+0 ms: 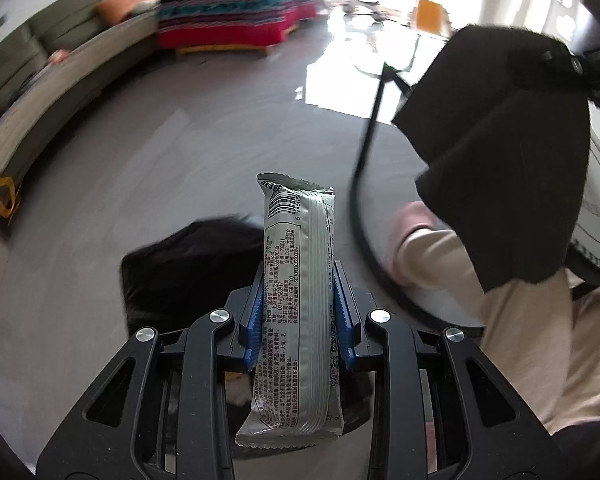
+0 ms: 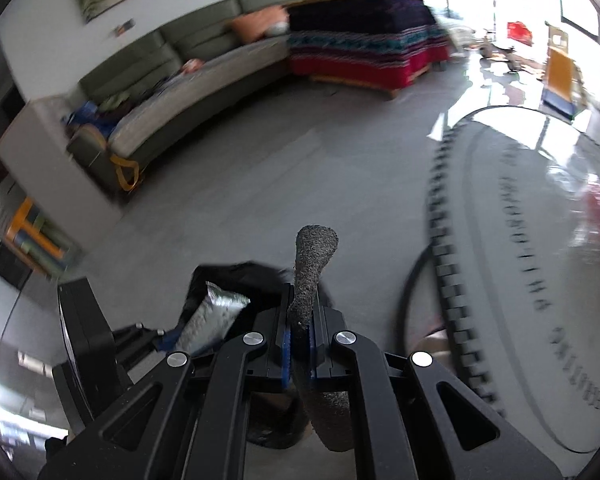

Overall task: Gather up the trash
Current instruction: 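Carry both items to the trash bag and open both tools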

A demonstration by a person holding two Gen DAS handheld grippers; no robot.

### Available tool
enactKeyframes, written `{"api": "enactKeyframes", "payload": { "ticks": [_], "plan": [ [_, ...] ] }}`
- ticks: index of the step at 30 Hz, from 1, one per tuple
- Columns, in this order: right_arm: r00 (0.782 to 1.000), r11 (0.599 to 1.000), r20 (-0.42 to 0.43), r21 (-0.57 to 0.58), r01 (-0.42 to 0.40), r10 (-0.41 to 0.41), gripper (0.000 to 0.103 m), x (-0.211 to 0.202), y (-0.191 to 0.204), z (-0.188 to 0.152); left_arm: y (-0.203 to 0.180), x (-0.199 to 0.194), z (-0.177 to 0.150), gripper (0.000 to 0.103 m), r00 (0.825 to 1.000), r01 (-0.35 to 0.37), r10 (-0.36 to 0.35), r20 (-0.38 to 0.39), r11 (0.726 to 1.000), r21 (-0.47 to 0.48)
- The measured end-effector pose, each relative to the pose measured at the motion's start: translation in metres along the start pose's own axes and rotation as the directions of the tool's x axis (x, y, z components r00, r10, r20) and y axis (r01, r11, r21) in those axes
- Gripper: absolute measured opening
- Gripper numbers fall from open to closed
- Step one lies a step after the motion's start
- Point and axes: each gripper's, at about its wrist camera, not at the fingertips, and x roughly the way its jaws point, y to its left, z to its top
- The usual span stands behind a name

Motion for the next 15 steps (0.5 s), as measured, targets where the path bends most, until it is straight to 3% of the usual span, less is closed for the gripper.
{"api": "enactKeyframes", "payload": {
  "ticks": [8,10,11,12,13,15],
  "plan": [
    [0.986,0.991,-0.125,-0.060,-0.118,0.110,0.007,0.054,0.065,-0.025,0.074,0.009,-0.043,0.032,0.995,-0.092,0.081,-0.065,0.978,-0.189],
    [0.973,0.984,-0.172,-0.066,-0.166,0.153,0.009,0.069,0.077,-0.031,0.088,0.009,-0.052,0.047,0.996,-0.081,0.069,-0.061,0.969,-0.234],
    [0.966,0.981,-0.202,-0.072,-0.179,0.161,0.023,0.078,0.082,-0.035,0.095,0.007,-0.056,0.087,0.996,-0.085,0.076,-0.042,0.961,-0.264],
    [0.965,0.983,-0.216,-0.074,-0.170,0.150,0.036,0.083,0.084,-0.038,0.106,0.004,-0.062,0.097,0.995,-0.100,0.095,-0.030,0.954,-0.282],
    [0.969,0.986,-0.209,-0.074,-0.148,0.129,0.058,0.087,0.086,-0.042,0.109,0.002,-0.066,0.097,0.993,-0.115,0.114,-0.022,0.949,-0.292],
    [0.973,0.988,-0.200,-0.080,-0.130,0.112,0.058,0.089,0.086,-0.045,0.113,-0.004,-0.068,0.097,0.991,-0.131,0.136,-0.006,0.943,-0.306]
  ]
}}
